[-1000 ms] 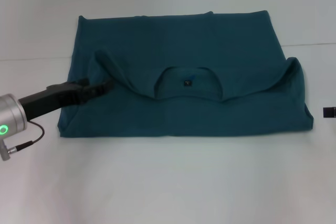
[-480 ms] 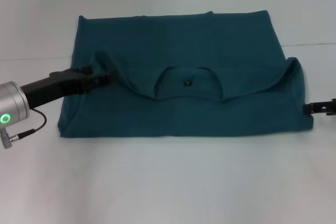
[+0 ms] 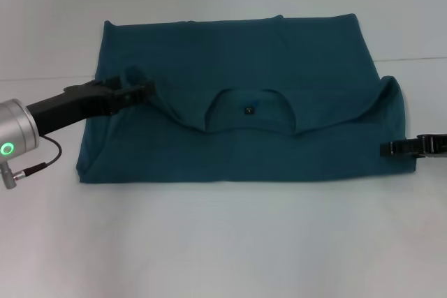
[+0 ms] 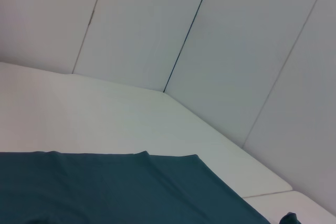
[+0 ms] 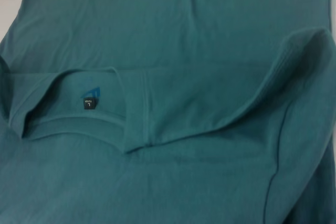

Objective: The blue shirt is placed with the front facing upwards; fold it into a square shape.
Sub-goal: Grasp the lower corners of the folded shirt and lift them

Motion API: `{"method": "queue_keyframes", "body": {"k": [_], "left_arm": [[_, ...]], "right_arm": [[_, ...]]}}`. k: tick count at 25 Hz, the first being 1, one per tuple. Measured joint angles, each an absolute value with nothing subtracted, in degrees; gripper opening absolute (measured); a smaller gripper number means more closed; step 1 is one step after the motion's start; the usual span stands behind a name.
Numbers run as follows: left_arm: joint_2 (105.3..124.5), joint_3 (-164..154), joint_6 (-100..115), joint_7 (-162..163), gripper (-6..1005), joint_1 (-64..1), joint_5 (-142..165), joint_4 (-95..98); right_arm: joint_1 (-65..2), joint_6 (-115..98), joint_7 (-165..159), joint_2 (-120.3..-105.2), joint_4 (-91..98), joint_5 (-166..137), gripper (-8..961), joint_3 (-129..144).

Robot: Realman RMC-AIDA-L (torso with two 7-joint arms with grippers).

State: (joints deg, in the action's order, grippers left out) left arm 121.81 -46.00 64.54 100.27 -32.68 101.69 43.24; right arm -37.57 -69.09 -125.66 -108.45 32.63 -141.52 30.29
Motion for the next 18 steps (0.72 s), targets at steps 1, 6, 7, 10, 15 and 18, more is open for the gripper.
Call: {"method": "queue_keyframes", "body": {"k": [1,6,7,10,15,18], "left_arm": [[121.81,-46.02,64.37,100.26,903,-32.70,101.69,43.17],[121.83,-46.20,63.78,100.27,903,-32.79,101.69,43.05],[121.87,-46.27,63.59,100.27,903,-32.83,101.69,43.02],[122.13,-46.37,63.21,100.28,903,-32.92,101.69,42.98],[122.27,-46.41,63.01,100.27,903,-33.05,101.79,42.97],[122.32,-46.41,62.78,100.27,903,-33.05,101.78,42.92]], "right_arm": [[-37.48,-69.03,-125.80,-108.46,32.61,-141.54,915,30.30],[-37.04,-68.82,-126.08,-108.49,32.36,-141.63,903,30.35],[-37.01,-68.81,-126.08,-108.50,32.16,-141.65,900,30.34],[-37.00,-68.05,-125.86,-108.75,31.47,-141.67,892,30.32],[-37.00,-66.45,-125.66,-109.36,30.82,-141.66,877,30.32],[-37.03,-65.02,-125.66,-109.65,30.10,-141.64,868,30.32]]}}
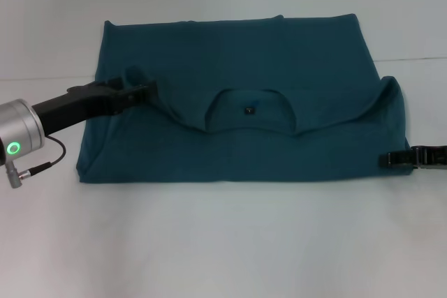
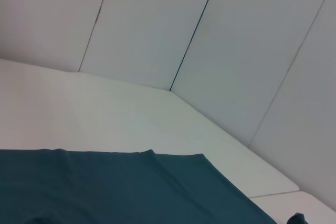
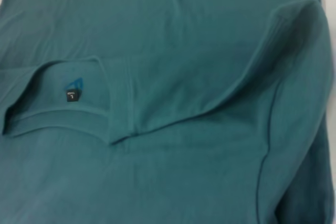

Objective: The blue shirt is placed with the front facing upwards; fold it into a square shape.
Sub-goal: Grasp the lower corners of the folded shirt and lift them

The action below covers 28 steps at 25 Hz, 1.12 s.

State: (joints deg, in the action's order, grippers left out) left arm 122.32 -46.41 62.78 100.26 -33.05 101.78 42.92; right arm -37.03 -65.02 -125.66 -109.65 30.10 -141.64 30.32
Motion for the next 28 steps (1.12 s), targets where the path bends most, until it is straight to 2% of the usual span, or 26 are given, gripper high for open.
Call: {"method": "queue_keyframes", "body": {"k": [6,17,19,25,28], "left_arm": [[122.50,-46.41,61.88,100.24,904,-33.05,102.00,42.89],[122.71,-46.40,61.30,100.30,904,-33.01,102.13,42.76],[122.78,-46.40,61.22,100.45,904,-32.98,102.15,42.69],[122.94,-46.28,61.12,100.49,904,-32.62,101.94,42.62],[122.98,-46.38,61.13,100.48,904,-32.55,102.10,42.62]], "right_arm": [[-36.96,-63.57,-126.06,-109.81,29.43,-141.38,654,30.10],[-36.89,-65.31,-127.58,-109.63,32.90,-141.58,412,30.32],[-36.89,-65.69,-127.66,-109.62,33.34,-141.59,173,30.32],[-36.86,-65.78,-127.70,-109.63,33.45,-141.70,57,30.41],[-36.71,-65.76,-127.68,-109.66,33.46,-141.70,57,30.41]]}}
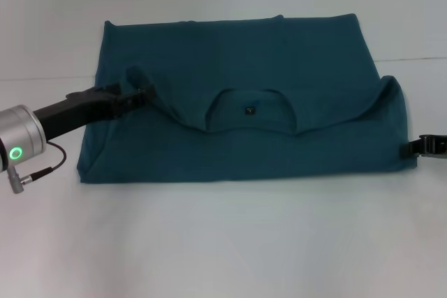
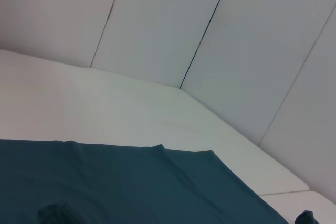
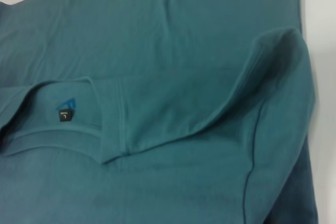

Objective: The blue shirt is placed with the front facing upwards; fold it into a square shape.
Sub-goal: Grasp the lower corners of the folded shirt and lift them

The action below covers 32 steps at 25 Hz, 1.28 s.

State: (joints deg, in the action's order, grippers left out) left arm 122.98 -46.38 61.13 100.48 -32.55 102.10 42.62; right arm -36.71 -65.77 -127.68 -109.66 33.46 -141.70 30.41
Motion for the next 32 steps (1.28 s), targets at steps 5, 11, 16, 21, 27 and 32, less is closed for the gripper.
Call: {"method": "queue_keyframes", "body": {"k": [5,11,16,21,27,32], "left_arm": [[123.04,-46.51,61.19,100.47,904,-32.50,102.20,42.62],[122.54,-48.03,61.72,102.66,904,-31.85,103.45,43.07],[121.97,-48.11,61.86,109.16,905,-32.30,111.91,45.19],[121.97,-48.08,61.51,115.55,905,-32.77,119.53,48.12],[121.89,-48.07,61.06,123.37,905,-33.71,127.25,49.99],[121.06,-48.07,62.13,128.41,905,-34.85,132.15,50.23]], "right_arm": [[-36.65,-65.80,-127.50,-109.75,33.49,-141.68,57,30.41],[-36.29,-65.79,-127.17,-109.77,34.84,-141.45,58,30.41],[-36.14,-65.94,-127.09,-109.77,35.61,-141.42,58,30.41],[-36.22,-66.72,-127.09,-109.82,36.05,-141.39,58,30.41],[-36.45,-67.42,-127.08,-110.34,37.21,-141.34,59,30.41],[-36.32,-67.43,-127.09,-110.32,37.21,-141.32,59,30.34]]}}
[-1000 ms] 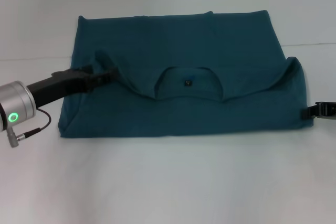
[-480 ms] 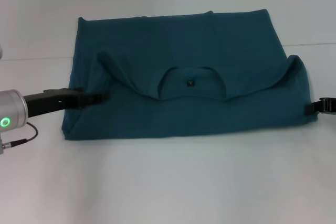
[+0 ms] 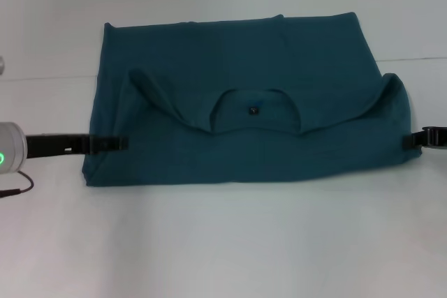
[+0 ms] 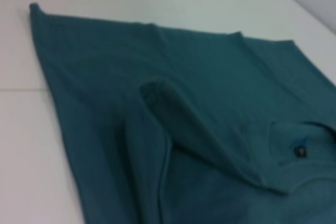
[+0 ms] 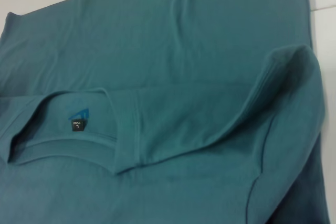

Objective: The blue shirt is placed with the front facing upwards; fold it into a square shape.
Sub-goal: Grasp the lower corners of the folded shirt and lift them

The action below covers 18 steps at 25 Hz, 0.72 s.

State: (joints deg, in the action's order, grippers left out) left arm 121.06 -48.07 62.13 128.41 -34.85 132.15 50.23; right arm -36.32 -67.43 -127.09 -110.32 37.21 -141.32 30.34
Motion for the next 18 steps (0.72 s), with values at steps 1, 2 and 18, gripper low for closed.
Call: {"method": "queue_keyframes", "body": {"k": [1,2,18], "left_arm": [[121.04,-48.08,62.35,128.71,905,-35.01,133.19,50.14],[121.06,-48.07,62.44,128.90,905,-35.10,134.03,50.08],[121.64,-48.08,62.66,131.70,905,-36.82,143.93,48.39]], "right_arm": [[-36.28,-67.43,-127.07,-110.29,37.21,-141.32,59,30.33],[-36.25,-67.43,-127.05,-110.29,37.21,-141.32,59,30.33],[-35.98,-67.42,-126.12,-110.30,37.17,-141.33,60,30.33]]}}
